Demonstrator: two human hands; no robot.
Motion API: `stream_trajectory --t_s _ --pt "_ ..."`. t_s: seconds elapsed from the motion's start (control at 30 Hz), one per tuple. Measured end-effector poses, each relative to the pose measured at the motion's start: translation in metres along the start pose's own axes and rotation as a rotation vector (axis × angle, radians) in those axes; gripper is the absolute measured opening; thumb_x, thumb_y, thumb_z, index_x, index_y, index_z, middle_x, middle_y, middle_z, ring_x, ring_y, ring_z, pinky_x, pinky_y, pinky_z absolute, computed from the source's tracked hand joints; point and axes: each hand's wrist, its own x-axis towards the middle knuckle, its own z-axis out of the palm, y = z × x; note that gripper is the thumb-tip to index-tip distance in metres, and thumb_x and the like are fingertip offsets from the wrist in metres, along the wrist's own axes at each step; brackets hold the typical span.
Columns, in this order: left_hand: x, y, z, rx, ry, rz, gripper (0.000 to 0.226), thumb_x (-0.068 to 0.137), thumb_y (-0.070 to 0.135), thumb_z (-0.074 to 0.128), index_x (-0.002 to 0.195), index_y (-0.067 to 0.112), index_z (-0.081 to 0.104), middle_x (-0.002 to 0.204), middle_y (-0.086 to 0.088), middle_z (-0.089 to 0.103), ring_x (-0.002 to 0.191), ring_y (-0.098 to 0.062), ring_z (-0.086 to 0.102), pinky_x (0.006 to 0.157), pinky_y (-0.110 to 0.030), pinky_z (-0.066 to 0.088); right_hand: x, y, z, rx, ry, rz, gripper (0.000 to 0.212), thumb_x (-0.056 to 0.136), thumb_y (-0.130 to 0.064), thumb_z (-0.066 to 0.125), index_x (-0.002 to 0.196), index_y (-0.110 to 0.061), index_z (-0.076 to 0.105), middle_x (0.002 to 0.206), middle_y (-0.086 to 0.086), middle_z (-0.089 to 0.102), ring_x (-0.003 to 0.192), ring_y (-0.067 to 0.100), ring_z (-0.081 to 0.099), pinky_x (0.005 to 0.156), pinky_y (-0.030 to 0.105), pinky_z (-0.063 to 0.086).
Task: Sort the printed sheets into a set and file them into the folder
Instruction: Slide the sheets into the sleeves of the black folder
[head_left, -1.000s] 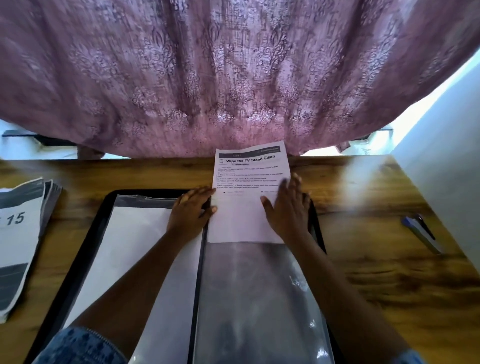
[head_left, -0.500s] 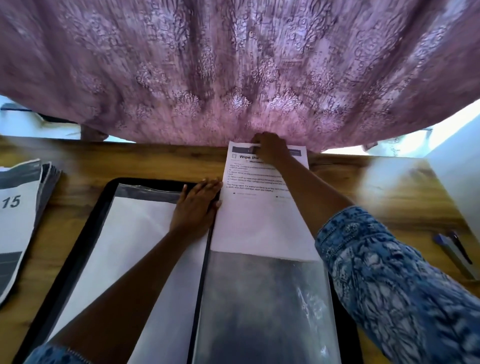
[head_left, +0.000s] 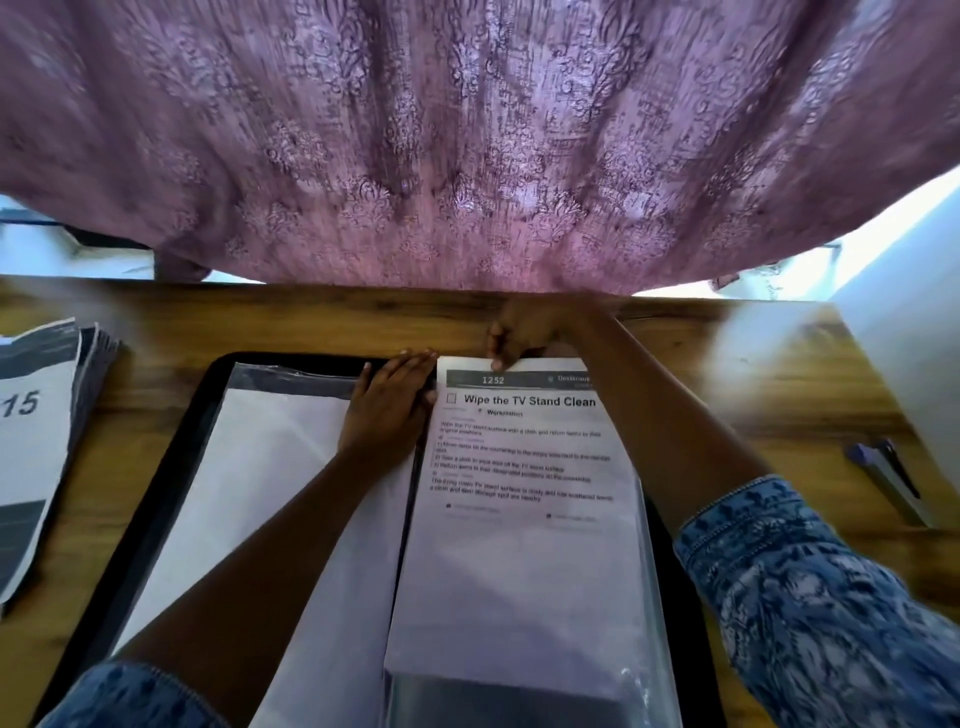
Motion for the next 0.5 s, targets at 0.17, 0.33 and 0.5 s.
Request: stream_trajectory --t_s 0.17,0.33,0.5 --pt "-0.002 0.0 -0.001 0.005 -0.007 0.002 0.059 0.092 0.039 0.026 0.15 0.028 0.03 0.154 0.008 0.033 0.145 -0.009 0.02 0.117 -0.038 0.003 -0.003 -0.009 0.016 0.022 -0.101 0.086 0.009 0.084 -0.01 0.07 0.083 -0.017 0.065 0.062 -0.009 0.061 0.047 0.0 0.052 0.052 0.018 0.044" --pt "-0.001 -0.001 -0.002 0.01 -0.012 0.014 0.059 0.092 0.04 0.025 0.15 0.027 0.029 0.154 0.007 0.034 0.144 -0.011 0.021 0.117 -0.038 0.004 -0.008 -0.025 0.034 -0.008 -0.229 0.137 0.009 0.08 -0.015 0.075 0.078 -0.018 0.067 0.068 -0.003 0.062 0.05 0.006 0.054 0.046 0.016 0.045" --pt "-0.002 0.0 0.0 -0.001 0.012 0.031 0.059 0.092 0.041 0.027 0.149 0.027 0.033 0.153 0.006 0.036 0.144 -0.011 0.023 0.117 -0.039 0.005 -0.022 -0.024 0.038 -0.02 -0.098 0.174 0.022 0.087 -0.028 0.068 0.103 -0.013 0.07 0.095 0.002 0.065 0.08 0.018 0.06 0.067 0.021 0.049"
